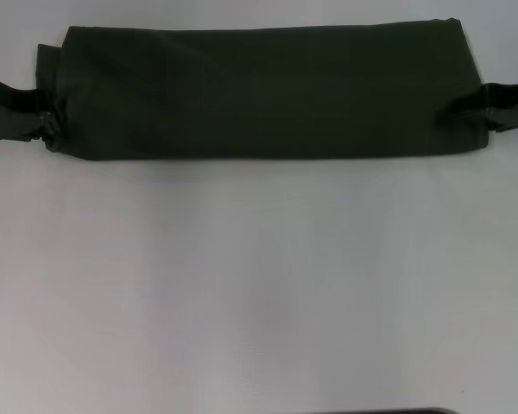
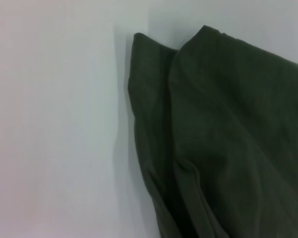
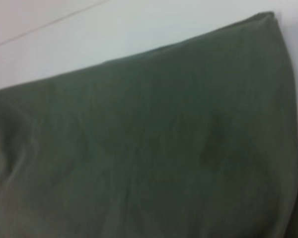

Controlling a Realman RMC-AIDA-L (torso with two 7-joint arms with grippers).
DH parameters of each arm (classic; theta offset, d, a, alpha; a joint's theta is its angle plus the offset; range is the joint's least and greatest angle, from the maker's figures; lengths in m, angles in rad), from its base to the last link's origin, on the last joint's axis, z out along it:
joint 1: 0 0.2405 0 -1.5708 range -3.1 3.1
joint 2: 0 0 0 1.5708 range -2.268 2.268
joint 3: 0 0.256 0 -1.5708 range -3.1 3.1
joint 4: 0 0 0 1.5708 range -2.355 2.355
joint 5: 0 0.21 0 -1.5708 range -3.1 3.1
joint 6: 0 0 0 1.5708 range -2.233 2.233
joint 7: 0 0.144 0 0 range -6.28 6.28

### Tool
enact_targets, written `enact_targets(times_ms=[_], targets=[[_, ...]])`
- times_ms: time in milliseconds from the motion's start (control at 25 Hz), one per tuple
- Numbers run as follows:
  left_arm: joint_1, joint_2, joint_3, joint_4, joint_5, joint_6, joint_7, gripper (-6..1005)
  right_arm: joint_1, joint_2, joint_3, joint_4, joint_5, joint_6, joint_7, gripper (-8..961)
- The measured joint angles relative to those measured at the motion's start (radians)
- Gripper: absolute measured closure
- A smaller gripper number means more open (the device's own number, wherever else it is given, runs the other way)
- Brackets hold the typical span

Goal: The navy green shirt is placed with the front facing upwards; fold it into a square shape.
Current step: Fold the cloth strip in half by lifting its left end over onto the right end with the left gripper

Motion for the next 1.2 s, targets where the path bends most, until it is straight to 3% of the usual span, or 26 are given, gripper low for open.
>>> enact_targets(times_ms=[120, 520, 800, 1000, 1200], targets=[[0.001, 0.0, 0.0, -0.003, 0.0, 0.001, 0.0, 940, -0.001, -0.009, -0.007, 0.0, 0.003, -0.009, 0.005, 330], [0.0, -0.002, 0.0, -0.003, 0.0, 0.007, 0.0, 939, 0.009, -0.013, -0.024, -0.001, -0.015, -0.02, 0.027, 553], [0.0, 0.003, 0.0, -0.003, -0.004, 0.046, 0.01, 939, 0.009, -0.037, -0.036, -0.003, -0.016, -0.072, 0.044, 818], [-0.002, 0.005, 0.001, -0.03, 0.0, 0.152, 0.046, 941, 0.006, -0.057, -0.13, -0.029, -0.018, -0.18, 0.079, 943], [0.023, -0.009, 0.002, -0.099, 0.005, 0.268, 0.062, 941, -0.012, -0.042, -0.165, -0.108, -0.064, -0.296, 0.094, 943]])
